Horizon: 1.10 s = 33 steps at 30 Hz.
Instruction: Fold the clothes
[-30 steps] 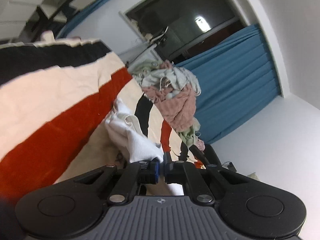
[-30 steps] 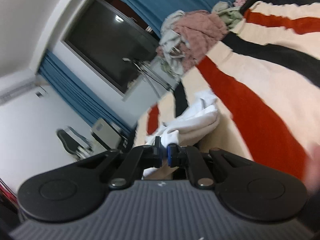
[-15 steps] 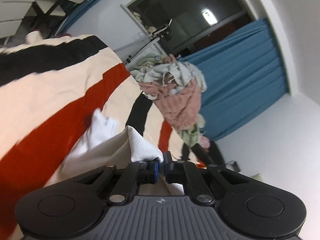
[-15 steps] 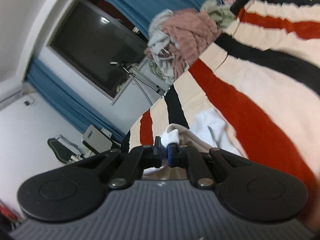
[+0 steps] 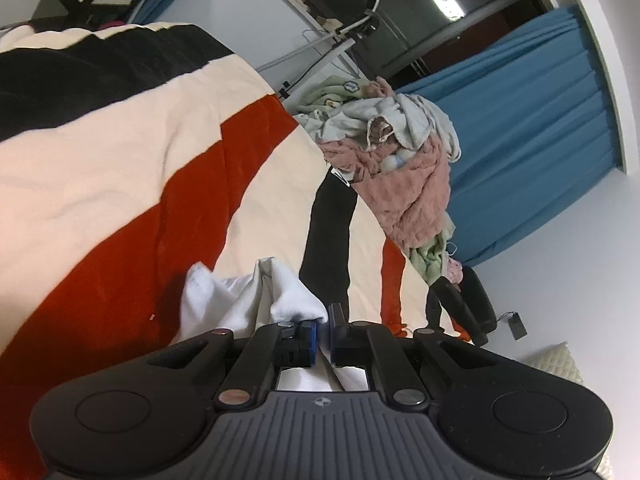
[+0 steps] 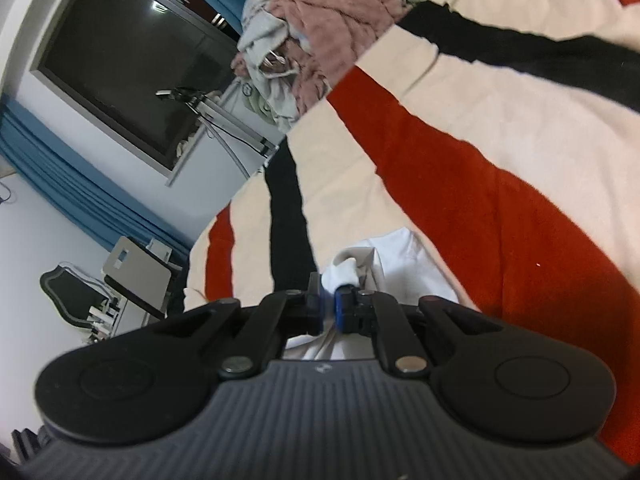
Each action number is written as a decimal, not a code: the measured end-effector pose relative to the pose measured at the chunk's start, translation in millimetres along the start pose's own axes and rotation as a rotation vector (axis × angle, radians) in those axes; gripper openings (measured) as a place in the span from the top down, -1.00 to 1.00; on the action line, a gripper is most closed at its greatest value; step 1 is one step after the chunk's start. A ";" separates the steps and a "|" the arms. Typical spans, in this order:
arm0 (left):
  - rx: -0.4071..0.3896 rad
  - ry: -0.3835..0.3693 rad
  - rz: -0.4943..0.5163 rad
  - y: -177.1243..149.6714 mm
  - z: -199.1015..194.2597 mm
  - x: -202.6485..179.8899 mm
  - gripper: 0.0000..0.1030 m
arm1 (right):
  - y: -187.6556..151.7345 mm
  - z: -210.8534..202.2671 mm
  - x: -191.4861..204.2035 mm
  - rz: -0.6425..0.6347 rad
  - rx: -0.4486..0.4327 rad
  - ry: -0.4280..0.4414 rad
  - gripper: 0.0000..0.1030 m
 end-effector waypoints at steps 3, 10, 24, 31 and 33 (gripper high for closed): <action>0.003 0.003 0.044 1.3 16.2 4.3 0.87 | 6.5 12.4 -1.9 0.015 0.012 0.007 0.79; 0.031 0.037 0.158 -4.9 25.0 2.8 -0.71 | 5.5 10.3 5.9 -0.103 0.018 0.063 -0.83; 0.139 0.253 0.560 -45.4 45.2 -20.1 -0.89 | -46.0 45.5 22.9 -0.574 0.092 -0.104 -0.09; 0.101 0.225 0.594 -60.8 -9.3 -42.1 -0.89 | -58.6 -10.9 38.3 -0.597 0.058 -0.079 -0.12; 0.101 0.214 0.610 -70.3 -27.0 -50.6 -0.89 | -68.4 -29.1 40.8 -0.619 0.058 -0.080 -0.12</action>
Point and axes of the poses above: each gripper's, at about its wrist camera, not at the fingertips, and z roughly the way its jaws point, x to its left, y to its top, the point moved 3 cm from there along z, roughly the way its jaws point, and after that the axes turned 9 degrees about z, right-handed, at the moved point
